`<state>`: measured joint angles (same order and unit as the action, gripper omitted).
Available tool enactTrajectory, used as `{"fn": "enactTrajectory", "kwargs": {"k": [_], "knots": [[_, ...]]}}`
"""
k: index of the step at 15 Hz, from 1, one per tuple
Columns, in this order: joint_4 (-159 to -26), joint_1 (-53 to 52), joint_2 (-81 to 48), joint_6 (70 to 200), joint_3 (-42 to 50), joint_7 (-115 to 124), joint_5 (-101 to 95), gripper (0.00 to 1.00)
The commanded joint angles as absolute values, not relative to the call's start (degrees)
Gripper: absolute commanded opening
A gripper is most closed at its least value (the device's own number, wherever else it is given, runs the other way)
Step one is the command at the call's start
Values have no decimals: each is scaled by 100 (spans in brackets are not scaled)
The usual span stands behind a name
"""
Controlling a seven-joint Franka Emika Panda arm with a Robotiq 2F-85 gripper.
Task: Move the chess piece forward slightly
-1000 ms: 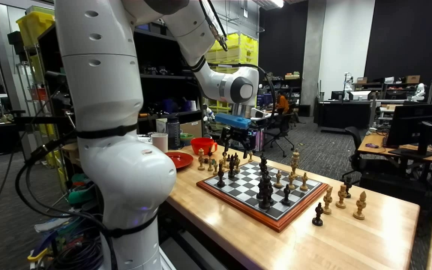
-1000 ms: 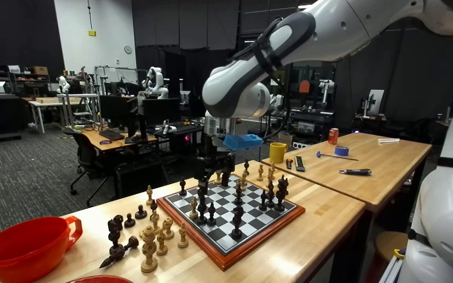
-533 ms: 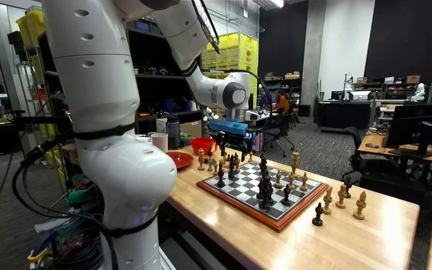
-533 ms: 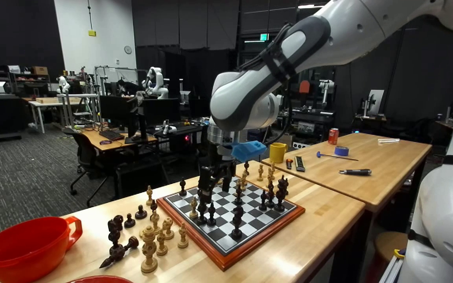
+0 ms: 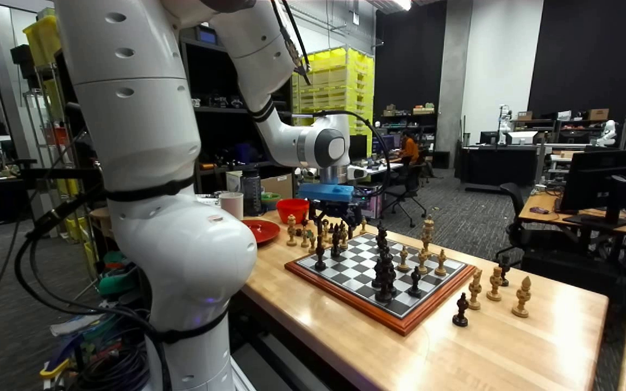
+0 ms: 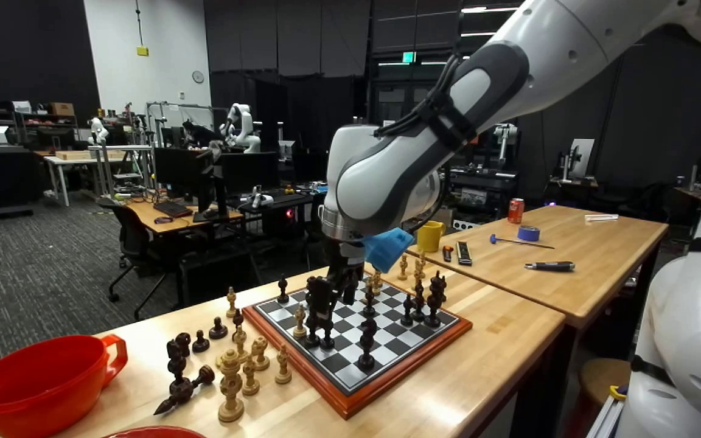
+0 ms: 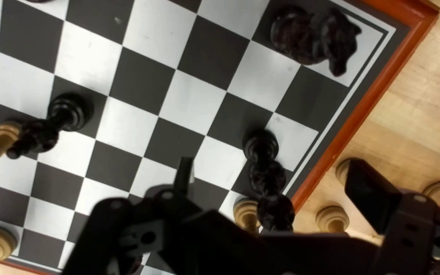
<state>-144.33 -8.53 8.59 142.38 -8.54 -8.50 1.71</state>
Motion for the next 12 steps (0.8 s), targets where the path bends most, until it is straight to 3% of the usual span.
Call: {"fn": "enactTrajectory", "kwargs": {"k": [1,12], "knots": [[-14616,-924,985,14410,-915,-749,-73,100],[-14362,-985,618,14396,-961,-736,-70,100]]}}
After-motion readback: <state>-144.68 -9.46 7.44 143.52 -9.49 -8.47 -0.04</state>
